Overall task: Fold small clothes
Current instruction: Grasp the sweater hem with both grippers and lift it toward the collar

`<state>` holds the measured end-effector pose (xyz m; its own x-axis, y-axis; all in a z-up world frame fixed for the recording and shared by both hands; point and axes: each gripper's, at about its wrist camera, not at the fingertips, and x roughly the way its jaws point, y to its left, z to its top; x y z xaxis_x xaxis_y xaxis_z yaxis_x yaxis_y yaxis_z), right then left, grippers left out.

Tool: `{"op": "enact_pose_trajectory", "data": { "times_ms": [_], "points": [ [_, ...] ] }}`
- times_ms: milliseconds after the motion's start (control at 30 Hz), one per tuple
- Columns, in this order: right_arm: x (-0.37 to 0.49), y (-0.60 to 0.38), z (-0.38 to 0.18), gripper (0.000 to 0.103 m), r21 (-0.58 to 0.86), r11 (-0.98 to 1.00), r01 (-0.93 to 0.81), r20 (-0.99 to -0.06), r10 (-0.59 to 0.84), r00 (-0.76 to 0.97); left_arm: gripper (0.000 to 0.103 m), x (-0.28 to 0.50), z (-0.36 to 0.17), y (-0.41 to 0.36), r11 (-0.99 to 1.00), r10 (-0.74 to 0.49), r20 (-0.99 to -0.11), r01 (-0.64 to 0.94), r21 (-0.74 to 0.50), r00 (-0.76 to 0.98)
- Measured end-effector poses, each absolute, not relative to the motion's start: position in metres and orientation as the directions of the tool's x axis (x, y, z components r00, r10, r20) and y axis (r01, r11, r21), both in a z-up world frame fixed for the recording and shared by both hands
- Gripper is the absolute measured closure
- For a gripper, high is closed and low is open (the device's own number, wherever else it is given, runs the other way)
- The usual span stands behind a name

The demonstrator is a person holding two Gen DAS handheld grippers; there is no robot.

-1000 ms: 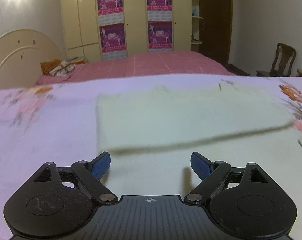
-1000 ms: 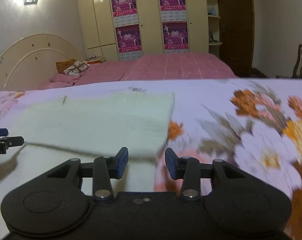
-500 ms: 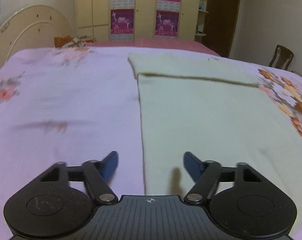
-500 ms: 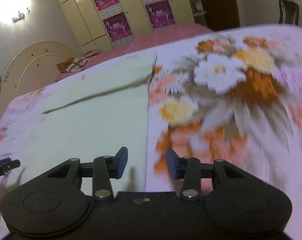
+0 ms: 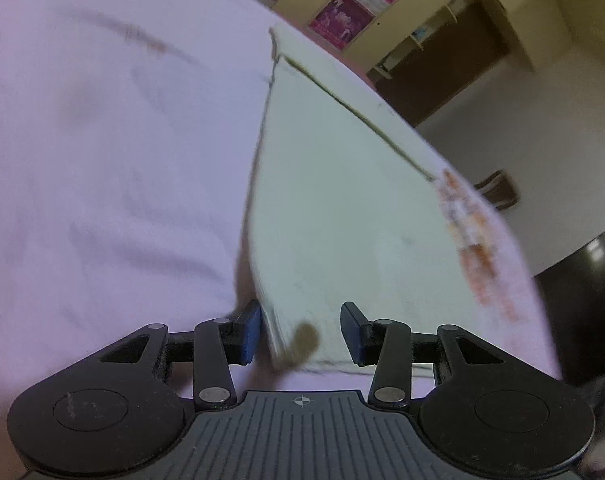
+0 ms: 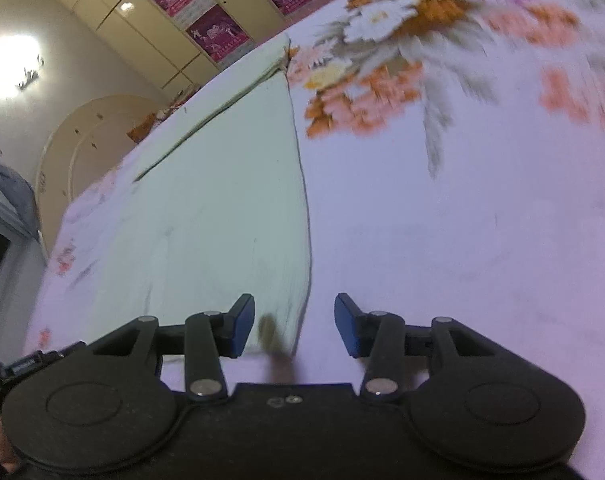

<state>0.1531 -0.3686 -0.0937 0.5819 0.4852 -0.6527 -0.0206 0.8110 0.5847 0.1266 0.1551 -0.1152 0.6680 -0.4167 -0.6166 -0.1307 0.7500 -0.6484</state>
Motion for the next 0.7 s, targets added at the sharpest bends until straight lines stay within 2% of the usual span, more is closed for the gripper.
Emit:
{"op": "enact_pose_trajectory", "data": {
  "times_ms": [167,333,400,467,500,600,700],
  "points": [
    [0.159,-0.372,-0.105,0.060,0.683,0.731,0.015,-0.598,0.547,0.585,0.060,0.136,-0.137,0.159,0.636,-0.482,-0.544,-0.153,-0.756,0.686],
    [0.179,-0.363,-0.110,0.066,0.694,0.719,-0.013,-0.593,0.583,0.555,0.061,0.143,-0.141,0.151,0.640,-0.492,-0.536,-0.131,-0.757,0.686],
    [0.183,-0.358,-0.113,0.071,0.701,0.712,-0.033,-0.589,0.605,0.535,0.074,0.145,-0.141,0.149,0.669,-0.479,-0.559,-0.131,-0.732,0.677],
    [0.184,-0.355,-0.116,0.083,0.705,0.708,-0.040,-0.591,0.618,0.519,0.098,0.149,-0.138,0.150,0.697,-0.455,-0.588,-0.144,-0.703,0.669],
    [0.185,-0.354,-0.116,0.093,0.696,0.717,-0.045,-0.597,0.612,0.519,0.098,0.148,-0.136,0.150,0.704,-0.445,-0.591,-0.145,-0.695,0.673],
    [0.179,-0.352,-0.104,0.094,0.680,0.729,-0.080,-0.581,0.601,0.549,0.098,0.136,-0.120,0.151,0.691,-0.449,-0.518,-0.085,-0.718,0.728],
    [0.172,-0.357,-0.088,0.094,0.678,0.721,-0.143,-0.535,0.618,0.577,0.098,0.136,-0.125,0.151,0.729,-0.417,-0.567,-0.112,-0.676,0.710]
  ]
}}
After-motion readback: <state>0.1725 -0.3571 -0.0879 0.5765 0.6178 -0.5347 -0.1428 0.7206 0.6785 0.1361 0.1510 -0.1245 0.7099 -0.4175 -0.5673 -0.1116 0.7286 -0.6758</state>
